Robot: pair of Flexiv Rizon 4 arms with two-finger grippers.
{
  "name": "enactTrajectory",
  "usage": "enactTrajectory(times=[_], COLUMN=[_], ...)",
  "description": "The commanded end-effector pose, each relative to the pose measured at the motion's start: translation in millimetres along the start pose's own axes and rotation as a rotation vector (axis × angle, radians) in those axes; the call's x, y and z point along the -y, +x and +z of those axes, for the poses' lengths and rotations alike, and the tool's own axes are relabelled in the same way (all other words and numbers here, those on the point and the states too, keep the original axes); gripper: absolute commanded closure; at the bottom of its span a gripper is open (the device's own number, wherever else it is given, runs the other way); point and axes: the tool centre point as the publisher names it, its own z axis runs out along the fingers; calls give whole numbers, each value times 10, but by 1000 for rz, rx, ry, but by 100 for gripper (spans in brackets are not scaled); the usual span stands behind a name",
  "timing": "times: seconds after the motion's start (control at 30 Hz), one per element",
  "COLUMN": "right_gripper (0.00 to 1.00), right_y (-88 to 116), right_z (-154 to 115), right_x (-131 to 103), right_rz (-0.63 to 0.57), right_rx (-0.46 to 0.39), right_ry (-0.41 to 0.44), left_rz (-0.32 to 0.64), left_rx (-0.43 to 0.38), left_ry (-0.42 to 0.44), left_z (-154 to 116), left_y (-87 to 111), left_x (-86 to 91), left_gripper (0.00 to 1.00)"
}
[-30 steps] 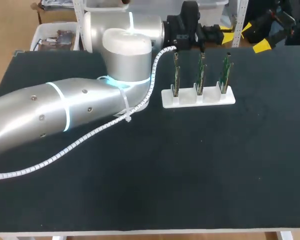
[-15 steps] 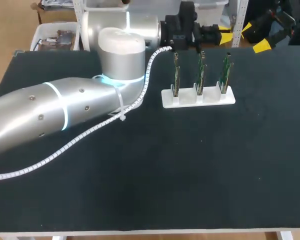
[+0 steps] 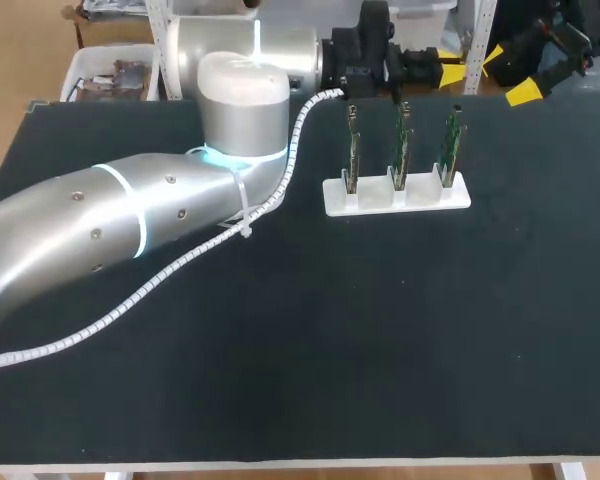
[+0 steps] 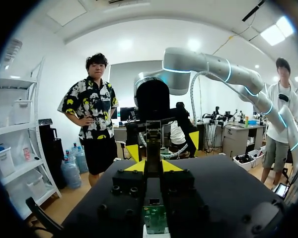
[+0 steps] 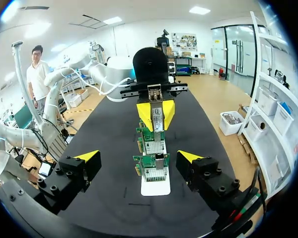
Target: Pick up the optical module with the left hand, and insert it into the network port with the right hand.
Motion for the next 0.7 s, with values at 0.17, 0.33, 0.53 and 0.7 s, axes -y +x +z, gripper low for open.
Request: enactTrajectory(times=[0.17, 0.33, 0.53, 0.7], right_gripper=[0, 0, 0, 0], right_y=[-6, -6, -6, -6], right_z=[-28, -28, -28, -28], right_x=[74, 74, 74, 74], right_rz=[0, 0, 0, 0], right_rx=[-1, -1, -1, -1], right_ry=[-601, -601, -601, -601], left_rz=[3, 4, 4, 11], left_rx=[5, -2, -5, -8], left_ry=[9, 15, 12, 20], left_z=[66, 56, 50, 38], left_y=[-32, -31, -47, -41], left_x=[-61, -45, -35, -24], left_gripper=[100, 100, 100, 100])
